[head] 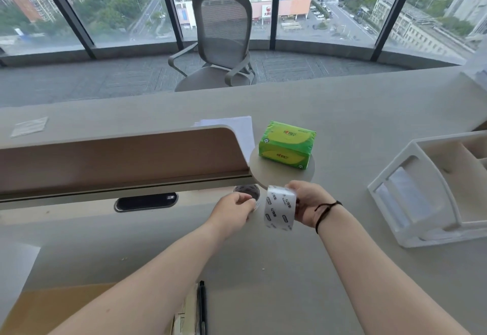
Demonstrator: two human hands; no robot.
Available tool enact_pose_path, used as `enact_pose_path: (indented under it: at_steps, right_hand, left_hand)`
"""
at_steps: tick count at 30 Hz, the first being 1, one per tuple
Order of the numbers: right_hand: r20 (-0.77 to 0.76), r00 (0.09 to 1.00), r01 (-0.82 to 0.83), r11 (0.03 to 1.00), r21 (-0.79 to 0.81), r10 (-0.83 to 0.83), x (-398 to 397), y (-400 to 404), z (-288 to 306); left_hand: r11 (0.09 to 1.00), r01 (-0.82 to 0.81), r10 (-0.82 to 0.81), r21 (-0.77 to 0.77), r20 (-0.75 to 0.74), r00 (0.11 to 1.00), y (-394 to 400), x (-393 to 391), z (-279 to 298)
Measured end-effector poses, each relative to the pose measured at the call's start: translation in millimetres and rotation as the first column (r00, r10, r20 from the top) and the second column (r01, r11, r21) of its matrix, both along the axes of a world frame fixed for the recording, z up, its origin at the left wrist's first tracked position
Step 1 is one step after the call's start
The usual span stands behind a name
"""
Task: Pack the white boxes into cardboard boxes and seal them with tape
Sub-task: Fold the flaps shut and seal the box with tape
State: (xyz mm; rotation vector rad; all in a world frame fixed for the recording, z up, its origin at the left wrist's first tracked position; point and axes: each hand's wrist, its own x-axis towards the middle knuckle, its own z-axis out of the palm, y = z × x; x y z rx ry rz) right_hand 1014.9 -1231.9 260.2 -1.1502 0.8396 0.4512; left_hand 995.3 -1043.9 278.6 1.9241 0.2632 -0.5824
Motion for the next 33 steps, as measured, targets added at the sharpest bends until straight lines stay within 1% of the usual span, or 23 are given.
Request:
enact_pose_path:
  at_steps: [2,4,5,7,9,11,14,19,21,24,27,33]
  right_hand:
    - [0.027,1.000,-0.014,0.997,0.076,0.012,5,-1,18]
    - [0.118,0.993,-0.035,0.984,0.172,0.014,14,-2,47]
    - [0.165,0.986,-0.049,0.981,0.188,0.017,19,-4,63]
    - [0.227,0.972,-0.096,0.988,0.123,0.067,24,-6,90]
    - [0.253,0.959,-0.134,0.991,0.018,0.125,20,-2,100]
    - [0.274,0.944,-0.173,0.983,-0.061,0.183,7,7,96]
    - [0.286,0.914,-0.272,0.957,-0.100,0.289,-16,27,85]
    - [0.266,0.827,-0.466,0.868,-0.171,0.496,-44,70,69]
    - [0.259,0.792,-0.515,0.833,-0.205,0.553,-52,88,67]
    - [0.243,0.758,-0.558,0.794,-0.241,0.606,-63,115,66]
    - [0.231,0.737,-0.578,0.770,-0.271,0.635,-73,144,68]
    - [0.238,0.699,-0.617,0.737,-0.275,0.674,-94,198,79]
  left_hand:
    - [1.000,-0.018,0.017,-0.025,-0.023,1.000,1,2,1]
    - [0.997,-0.040,0.036,-0.064,-0.066,0.997,1,4,2]
    - [0.995,-0.053,0.045,-0.085,-0.090,0.995,2,4,3]
    - [0.985,-0.107,0.088,-0.132,-0.142,0.986,2,3,8]
    - [0.960,-0.194,0.159,-0.200,-0.182,0.970,4,3,12]
    - [0.932,-0.249,0.201,-0.263,-0.196,0.960,7,1,17]
    - [0.928,-0.227,0.185,-0.297,-0.161,0.969,17,-5,23]
    - [0.947,-0.129,0.102,-0.293,-0.104,0.989,49,-22,24]
    - [0.949,-0.121,0.104,-0.289,-0.073,0.992,67,-30,25]
    - [0.943,-0.179,0.181,-0.282,-0.020,0.983,96,-40,25]
    - [0.909,-0.248,0.263,-0.336,-0.003,0.965,122,-50,31]
    - [0.922,-0.230,0.273,-0.312,0.101,0.957,180,-74,50]
